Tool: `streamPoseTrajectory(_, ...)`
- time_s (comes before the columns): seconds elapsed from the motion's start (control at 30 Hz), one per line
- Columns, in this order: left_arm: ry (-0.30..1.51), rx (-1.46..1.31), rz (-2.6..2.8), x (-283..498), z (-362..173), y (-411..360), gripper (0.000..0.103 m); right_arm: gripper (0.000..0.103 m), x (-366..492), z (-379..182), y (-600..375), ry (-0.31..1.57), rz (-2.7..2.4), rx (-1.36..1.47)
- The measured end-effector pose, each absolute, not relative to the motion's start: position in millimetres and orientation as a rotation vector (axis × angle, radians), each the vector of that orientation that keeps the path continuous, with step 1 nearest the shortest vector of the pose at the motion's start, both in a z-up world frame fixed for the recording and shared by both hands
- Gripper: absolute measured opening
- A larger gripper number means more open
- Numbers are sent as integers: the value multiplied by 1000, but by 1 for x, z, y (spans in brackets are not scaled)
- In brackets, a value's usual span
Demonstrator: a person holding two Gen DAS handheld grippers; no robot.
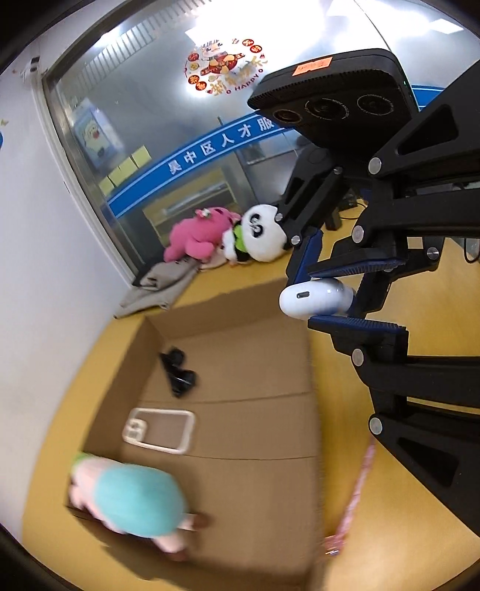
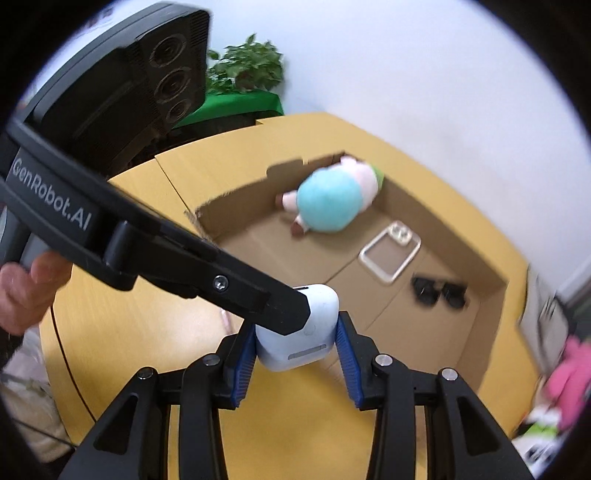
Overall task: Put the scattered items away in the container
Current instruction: 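Carry the earbuds case with both grippers over the box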
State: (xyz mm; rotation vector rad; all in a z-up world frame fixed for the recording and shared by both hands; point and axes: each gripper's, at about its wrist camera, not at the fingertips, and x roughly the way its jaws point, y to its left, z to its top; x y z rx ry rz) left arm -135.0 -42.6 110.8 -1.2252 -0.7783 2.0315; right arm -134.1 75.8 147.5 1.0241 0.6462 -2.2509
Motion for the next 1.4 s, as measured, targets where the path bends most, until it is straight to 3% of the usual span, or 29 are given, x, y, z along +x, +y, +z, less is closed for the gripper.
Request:
streamPoseTrajectory(0.57,-675,-1261,1973,-245,136,2,22,40,-227,167,111,908,-2156,1103)
streamPoseTrajectory(1.4,-760,-1470,1807,-404,12,94,22,40,-371,58,218,802,-1977,1359)
